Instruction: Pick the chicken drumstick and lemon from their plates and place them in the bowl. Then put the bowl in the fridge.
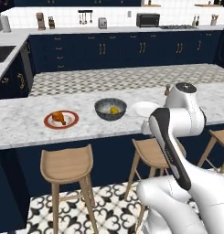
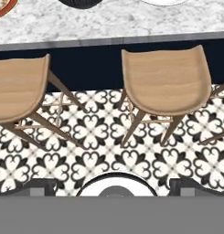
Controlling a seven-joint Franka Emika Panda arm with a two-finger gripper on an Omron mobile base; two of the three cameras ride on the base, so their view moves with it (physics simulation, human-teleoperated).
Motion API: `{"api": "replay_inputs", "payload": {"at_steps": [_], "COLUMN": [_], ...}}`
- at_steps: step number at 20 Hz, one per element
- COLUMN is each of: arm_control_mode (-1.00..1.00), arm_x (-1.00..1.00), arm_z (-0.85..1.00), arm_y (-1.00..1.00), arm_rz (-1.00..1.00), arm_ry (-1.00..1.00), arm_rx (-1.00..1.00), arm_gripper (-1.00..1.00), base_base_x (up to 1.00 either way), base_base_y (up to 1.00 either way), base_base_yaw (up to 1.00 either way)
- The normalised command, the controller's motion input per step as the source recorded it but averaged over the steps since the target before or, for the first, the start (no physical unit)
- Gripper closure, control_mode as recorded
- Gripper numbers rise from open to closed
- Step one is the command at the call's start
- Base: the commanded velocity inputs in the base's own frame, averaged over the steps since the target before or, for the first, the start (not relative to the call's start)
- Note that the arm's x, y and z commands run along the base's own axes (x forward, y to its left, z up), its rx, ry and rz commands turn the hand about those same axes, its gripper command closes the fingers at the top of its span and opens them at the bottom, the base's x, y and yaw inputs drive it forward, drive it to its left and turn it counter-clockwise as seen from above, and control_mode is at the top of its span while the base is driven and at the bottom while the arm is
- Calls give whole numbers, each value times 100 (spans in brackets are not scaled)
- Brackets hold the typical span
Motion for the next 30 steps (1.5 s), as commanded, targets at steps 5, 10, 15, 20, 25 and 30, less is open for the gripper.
{"api": "replay_inputs", "payload": {"at_steps": [5,10,15,20,25,30], "arm_control_mode": [100,100,100,100,100,-100], "arm_x": [0,0,0,0,0,21], "arm_z": [0,0,0,0,0,0], "arm_y": [0,0,0,0,0,8], "arm_rz": [0,0,0,0,0,1], "arm_ry": [0,0,0,0,0,0], "arm_rx": [0,0,0,0,0,0], "arm_gripper": [-100,-100,-100,-100,-100,-100], "base_base_x": [17,45,57,47,54,25], "base_base_y": [97,36,-3,-4,0,0], "base_base_yaw": [0,0,0,0,0,0]}}
